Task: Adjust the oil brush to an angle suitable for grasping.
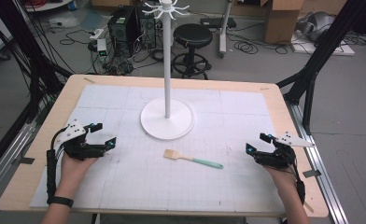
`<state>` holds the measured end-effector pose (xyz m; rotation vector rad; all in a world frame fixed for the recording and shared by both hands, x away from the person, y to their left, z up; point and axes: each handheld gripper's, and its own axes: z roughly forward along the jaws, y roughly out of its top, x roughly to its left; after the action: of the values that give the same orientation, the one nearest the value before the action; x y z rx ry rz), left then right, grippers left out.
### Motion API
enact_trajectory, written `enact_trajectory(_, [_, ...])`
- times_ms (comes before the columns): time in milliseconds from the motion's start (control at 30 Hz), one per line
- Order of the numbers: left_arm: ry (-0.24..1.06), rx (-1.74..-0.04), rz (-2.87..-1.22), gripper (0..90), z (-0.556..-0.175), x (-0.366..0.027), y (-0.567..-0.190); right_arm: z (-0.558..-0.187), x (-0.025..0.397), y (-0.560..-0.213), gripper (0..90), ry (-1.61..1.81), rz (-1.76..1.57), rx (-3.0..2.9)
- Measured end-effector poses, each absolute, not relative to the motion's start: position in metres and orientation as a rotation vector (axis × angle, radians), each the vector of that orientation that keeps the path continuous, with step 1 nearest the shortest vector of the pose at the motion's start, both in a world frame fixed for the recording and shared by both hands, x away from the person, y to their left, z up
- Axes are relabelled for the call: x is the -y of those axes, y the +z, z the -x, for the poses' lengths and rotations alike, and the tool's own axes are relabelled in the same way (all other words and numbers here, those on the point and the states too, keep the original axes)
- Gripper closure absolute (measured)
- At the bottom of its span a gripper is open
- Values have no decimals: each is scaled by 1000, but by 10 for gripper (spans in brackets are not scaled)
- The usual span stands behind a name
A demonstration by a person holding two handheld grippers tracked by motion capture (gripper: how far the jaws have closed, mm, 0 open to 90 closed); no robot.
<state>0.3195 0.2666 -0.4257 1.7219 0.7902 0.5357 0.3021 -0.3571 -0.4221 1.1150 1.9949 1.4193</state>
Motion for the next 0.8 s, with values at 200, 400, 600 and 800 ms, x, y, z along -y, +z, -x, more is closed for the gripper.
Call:
enact_trajectory(200, [539, -789, -1721, 162, -319, -267, -425, -302, 358, -422, 191, 1429, -1124, -1989])
enact_trajectory(400, [540, -788, -1725, 162, -319, -267, -426, -302, 358, -422, 189, 1434, -1122, -1992])
enact_trajectory(600, [539, -786, -1726, 162, -320, -266, -426, -304, 356, -423, 169, 1448, -1110, -2004])
enact_trajectory(800, [539, -785, -1724, 162, -319, -266, -426, -305, 351, -423, 154, 1467, -1101, -2026])
